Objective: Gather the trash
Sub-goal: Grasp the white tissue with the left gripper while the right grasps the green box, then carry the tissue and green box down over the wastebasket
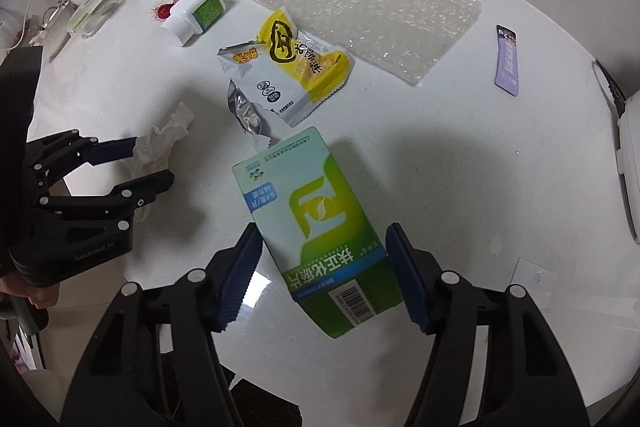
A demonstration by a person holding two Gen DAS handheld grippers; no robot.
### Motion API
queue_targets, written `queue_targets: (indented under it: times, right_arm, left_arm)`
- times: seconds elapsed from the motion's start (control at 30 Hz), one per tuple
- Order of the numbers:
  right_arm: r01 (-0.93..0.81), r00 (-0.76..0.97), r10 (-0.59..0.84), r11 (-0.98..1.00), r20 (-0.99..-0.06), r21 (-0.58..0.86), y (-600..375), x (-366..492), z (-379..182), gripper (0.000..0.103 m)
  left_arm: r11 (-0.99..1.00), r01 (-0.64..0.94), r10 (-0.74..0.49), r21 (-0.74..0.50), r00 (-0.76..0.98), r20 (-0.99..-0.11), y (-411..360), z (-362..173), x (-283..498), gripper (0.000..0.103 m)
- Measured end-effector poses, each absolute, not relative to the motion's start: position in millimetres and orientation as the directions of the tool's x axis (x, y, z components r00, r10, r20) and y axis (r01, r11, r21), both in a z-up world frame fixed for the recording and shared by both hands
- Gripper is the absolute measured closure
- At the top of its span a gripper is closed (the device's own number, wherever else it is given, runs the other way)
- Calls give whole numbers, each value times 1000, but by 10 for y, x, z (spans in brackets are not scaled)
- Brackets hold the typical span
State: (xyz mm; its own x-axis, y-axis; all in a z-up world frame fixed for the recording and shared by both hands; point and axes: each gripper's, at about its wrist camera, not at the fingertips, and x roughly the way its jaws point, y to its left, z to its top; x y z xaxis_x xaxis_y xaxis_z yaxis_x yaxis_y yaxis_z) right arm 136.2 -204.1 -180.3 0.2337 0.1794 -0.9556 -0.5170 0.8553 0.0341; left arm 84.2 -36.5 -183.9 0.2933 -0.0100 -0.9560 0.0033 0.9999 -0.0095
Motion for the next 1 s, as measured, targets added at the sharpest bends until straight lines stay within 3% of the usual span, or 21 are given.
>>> queue_targets:
  times: [0.07,0.23,1.0]
  right_arm:
    - [-503,236,181,863,-955,39,-2057,1362,-1798,45]
    - [-461,265,168,887,-950,28,-2099,1352,-1776,48]
    - [-223,395,123,974,-910,35,-2232,1001,-1563,49]
  left_arm:
    - [1000,20,-13,-8,295,-956,-396,-1826,825,72]
    - [999,23,-32,-26,296,-955,-388,-1796,788,81]
    - [997,-1,-74,-80,377,-923,-86,-1456,450,82]
